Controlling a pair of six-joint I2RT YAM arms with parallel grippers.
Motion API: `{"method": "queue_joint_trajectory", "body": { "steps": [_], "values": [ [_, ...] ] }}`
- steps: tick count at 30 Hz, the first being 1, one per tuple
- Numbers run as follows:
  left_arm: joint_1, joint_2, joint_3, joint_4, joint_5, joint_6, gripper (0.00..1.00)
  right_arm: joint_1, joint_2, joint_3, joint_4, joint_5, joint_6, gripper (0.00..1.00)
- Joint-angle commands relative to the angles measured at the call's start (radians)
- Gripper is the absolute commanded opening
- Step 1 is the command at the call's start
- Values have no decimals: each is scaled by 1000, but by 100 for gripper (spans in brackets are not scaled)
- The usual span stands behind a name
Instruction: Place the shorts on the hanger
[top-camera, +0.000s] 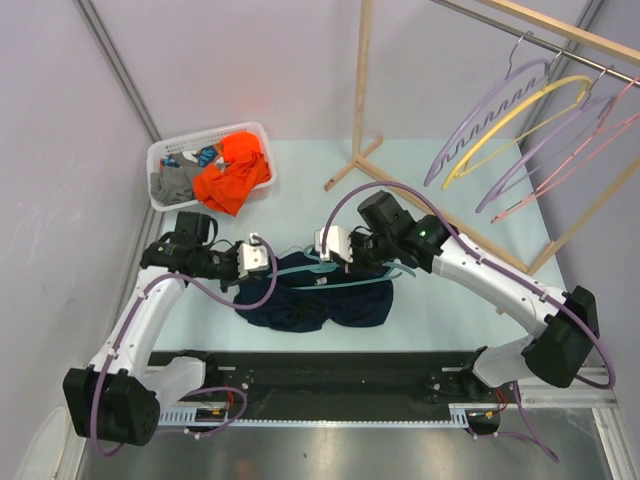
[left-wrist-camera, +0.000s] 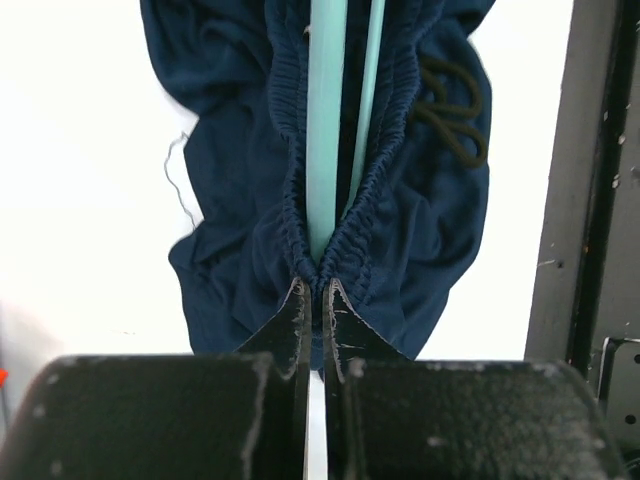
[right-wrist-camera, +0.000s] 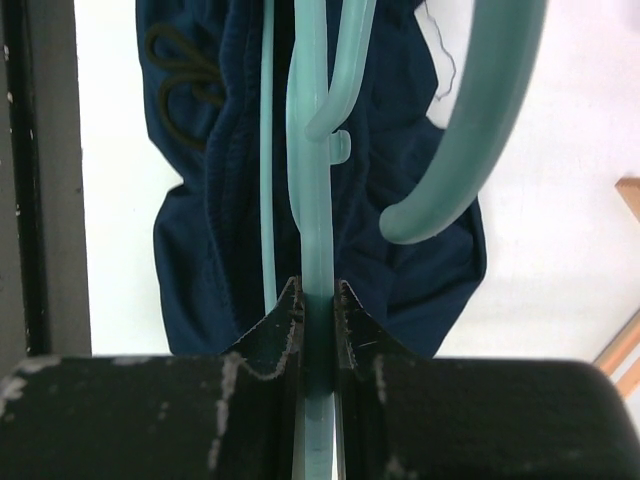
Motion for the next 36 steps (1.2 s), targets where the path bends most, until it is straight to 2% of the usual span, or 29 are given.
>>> {"method": "queue_joint_trajectory", "body": {
  "steps": [1, 3, 5, 6, 7, 8, 11, 16, 19, 22, 23, 26, 28, 32, 33, 36],
  "values": [
    [-41, -34, 41, -14, 72, -29, 0, 19, 19, 40, 127, -79, 31, 0],
    [-44, -42, 38, -8, 64, -38, 1, 19, 25, 40, 147, -99, 37, 0],
    [-44, -46, 31, 9, 63, -47, 9, 19, 28, 40, 156, -122, 46, 0],
    [-43, -55, 26, 21, 54, -70, 24, 13, 28, 40, 161, -134, 49, 0],
    [-43, -60, 15, 32, 47, -81, 32, 10, 25, 40, 164, -145, 52, 0],
    [-44, -65, 8, 56, 38, -106, 46, 5, 23, 40, 165, -168, 52, 0],
    [-43, -69, -17, 70, 6, -103, 55, 2, 22, 40, 167, -183, 51, 0],
    [-43, -45, -28, 59, 4, -84, 59, -2, 22, 34, 176, -208, 23, 0],
    [-41, -37, -28, 84, 21, -92, 56, -4, 22, 27, 191, -222, 15, 0],
    [-44, -23, -15, 98, 58, -112, 35, -2, 22, 20, 213, -225, 23, 0],
    [-46, -13, -12, 96, 72, -118, 20, -2, 19, 19, 221, -225, 32, 0],
    [-46, -8, -14, 99, 87, -138, 0, -4, 8, 16, 234, -194, 105, 2],
    [-43, -11, -25, 131, 84, -182, 0, -18, -7, 16, 233, -162, 175, 16],
    [-23, -16, -38, 185, 93, -260, 0, -73, -72, 4, 204, -111, 362, 84],
    [-17, -13, -43, 193, 113, -274, 0, -99, -105, -10, 199, -92, 456, 85],
    [-4, -19, -61, 214, 121, -304, 0, -149, -180, -58, 191, -44, 578, 86]
  ]
}}
